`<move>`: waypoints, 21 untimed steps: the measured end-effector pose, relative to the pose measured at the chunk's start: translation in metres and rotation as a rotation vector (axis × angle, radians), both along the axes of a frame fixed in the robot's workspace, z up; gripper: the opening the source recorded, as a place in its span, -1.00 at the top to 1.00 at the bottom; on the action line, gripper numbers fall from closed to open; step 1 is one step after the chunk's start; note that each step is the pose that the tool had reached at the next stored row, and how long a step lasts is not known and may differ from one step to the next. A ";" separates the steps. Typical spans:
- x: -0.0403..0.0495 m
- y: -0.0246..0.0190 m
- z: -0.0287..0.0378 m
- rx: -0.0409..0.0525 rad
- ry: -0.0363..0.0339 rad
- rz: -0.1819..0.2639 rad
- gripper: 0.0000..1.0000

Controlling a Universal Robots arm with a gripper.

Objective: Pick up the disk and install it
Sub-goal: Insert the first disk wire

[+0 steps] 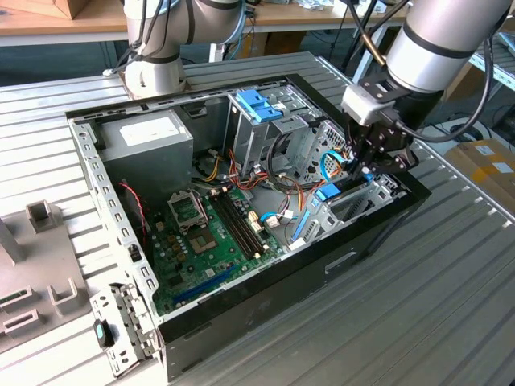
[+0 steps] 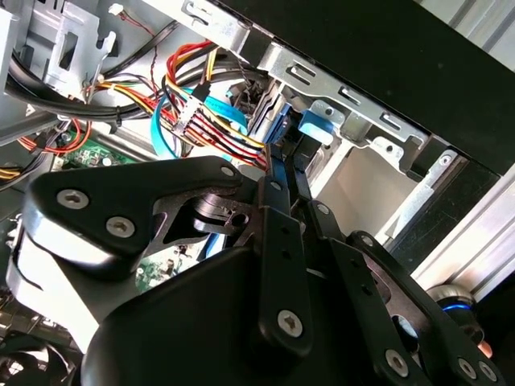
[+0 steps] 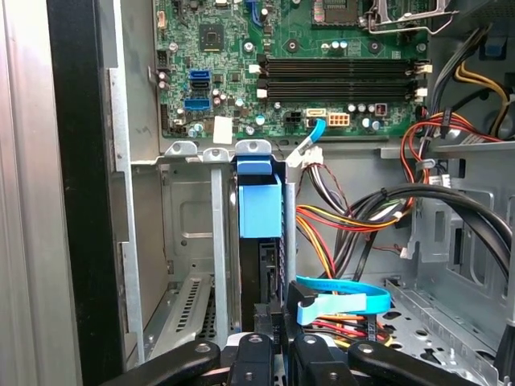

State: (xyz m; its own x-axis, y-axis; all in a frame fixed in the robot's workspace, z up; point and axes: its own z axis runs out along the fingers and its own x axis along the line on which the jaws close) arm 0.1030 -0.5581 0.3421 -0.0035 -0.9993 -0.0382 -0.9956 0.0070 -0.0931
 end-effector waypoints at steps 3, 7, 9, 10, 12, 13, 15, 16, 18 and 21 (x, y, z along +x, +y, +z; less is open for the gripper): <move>-0.0003 0.0000 -0.0010 -0.0002 0.0000 0.000 0.67; -0.0010 0.0000 -0.0032 -0.0003 0.0000 0.000 0.67; -0.0012 0.0000 -0.0041 -0.0003 0.0000 0.000 0.67; -0.0013 0.0000 -0.0044 -0.0002 0.0000 0.000 0.67; -0.0014 0.0000 -0.0047 -0.0001 0.0000 0.000 0.67; -0.0014 0.0000 -0.0048 0.0000 0.0000 0.000 0.67; -0.0014 0.0000 -0.0048 0.0000 0.0000 0.000 0.67; -0.0014 0.0000 -0.0048 0.0000 0.0000 0.000 0.67; -0.0014 0.0000 -0.0048 0.0000 0.0000 0.000 0.67; -0.0014 0.0000 -0.0050 0.0002 0.0000 0.000 0.28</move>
